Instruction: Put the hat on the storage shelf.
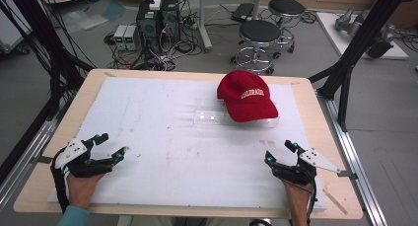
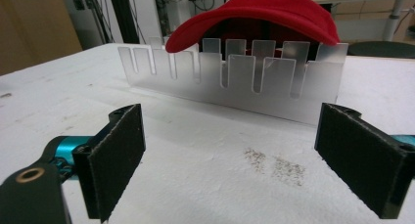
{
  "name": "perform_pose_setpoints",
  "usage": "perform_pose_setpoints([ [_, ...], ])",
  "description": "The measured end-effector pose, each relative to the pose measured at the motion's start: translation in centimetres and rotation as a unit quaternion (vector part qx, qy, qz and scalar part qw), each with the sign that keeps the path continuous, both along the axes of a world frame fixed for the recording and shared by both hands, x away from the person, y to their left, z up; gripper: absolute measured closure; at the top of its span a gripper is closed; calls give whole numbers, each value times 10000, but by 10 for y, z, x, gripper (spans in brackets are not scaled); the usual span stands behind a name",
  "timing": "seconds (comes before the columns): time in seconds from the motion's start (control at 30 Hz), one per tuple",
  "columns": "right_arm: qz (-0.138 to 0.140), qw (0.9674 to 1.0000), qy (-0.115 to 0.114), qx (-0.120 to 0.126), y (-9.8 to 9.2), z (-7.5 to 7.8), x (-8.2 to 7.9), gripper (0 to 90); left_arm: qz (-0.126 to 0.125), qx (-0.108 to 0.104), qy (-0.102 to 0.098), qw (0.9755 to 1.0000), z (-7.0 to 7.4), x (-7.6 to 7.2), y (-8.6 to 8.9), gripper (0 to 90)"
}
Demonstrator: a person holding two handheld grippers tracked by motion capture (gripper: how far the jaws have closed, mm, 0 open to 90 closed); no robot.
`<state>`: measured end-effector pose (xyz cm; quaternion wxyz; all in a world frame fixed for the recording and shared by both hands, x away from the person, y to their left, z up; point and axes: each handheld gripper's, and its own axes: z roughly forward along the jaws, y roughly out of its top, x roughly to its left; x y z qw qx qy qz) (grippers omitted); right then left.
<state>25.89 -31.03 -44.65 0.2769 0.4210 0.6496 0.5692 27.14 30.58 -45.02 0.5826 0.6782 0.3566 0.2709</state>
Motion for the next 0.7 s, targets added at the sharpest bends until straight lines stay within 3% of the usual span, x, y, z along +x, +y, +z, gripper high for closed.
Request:
perform_pose_setpoints([
  [0.23,-64,9999,0,-135,-1,29,8,103,0,8,21,10000,0,0,0,150],
  [0.63,52,9984,-31,-560,9,90,43,103,-1,12,14,10000,0,0,0,150],
  [0.7,2,9975,-131,-693,12,97,50,103,-8,36,29,10000,0,1,0,150],
])
